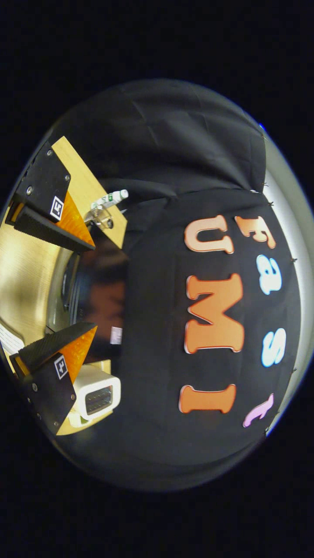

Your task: Open the toaster oven, put the food inside, and close the toaster oven door.

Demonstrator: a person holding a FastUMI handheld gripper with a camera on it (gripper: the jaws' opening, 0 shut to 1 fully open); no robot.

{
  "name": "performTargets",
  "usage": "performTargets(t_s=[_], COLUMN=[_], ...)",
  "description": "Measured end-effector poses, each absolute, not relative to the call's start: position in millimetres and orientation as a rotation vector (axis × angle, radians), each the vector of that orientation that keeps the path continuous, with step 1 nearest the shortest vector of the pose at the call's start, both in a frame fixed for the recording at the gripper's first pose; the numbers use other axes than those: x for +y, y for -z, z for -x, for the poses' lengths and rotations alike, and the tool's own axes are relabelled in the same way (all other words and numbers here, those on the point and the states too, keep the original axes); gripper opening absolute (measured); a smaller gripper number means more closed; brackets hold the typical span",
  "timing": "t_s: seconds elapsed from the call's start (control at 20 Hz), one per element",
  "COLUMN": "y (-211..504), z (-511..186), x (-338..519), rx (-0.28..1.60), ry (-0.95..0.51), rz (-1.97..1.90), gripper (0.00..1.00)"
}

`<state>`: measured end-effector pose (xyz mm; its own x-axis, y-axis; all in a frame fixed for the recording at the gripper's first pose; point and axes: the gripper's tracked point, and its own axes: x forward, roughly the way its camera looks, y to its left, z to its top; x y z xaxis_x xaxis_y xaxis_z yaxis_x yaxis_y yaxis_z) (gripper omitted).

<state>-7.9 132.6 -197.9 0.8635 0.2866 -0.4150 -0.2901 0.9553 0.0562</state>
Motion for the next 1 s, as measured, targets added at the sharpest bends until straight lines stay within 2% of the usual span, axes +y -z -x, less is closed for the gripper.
performTargets(t_s=[0.3,0.55,1.0], y=[87.7,12.6,-66.9], z=[-13.0,-17.1,-4.7], x=[89.9,37.7,-3.0], rx=[0.217,0.077,-0.139], ry=[-0.249,-0.133,-0.049], rz=[-0.013,0.032,0.058], gripper=[0.97,0.99,0.99])
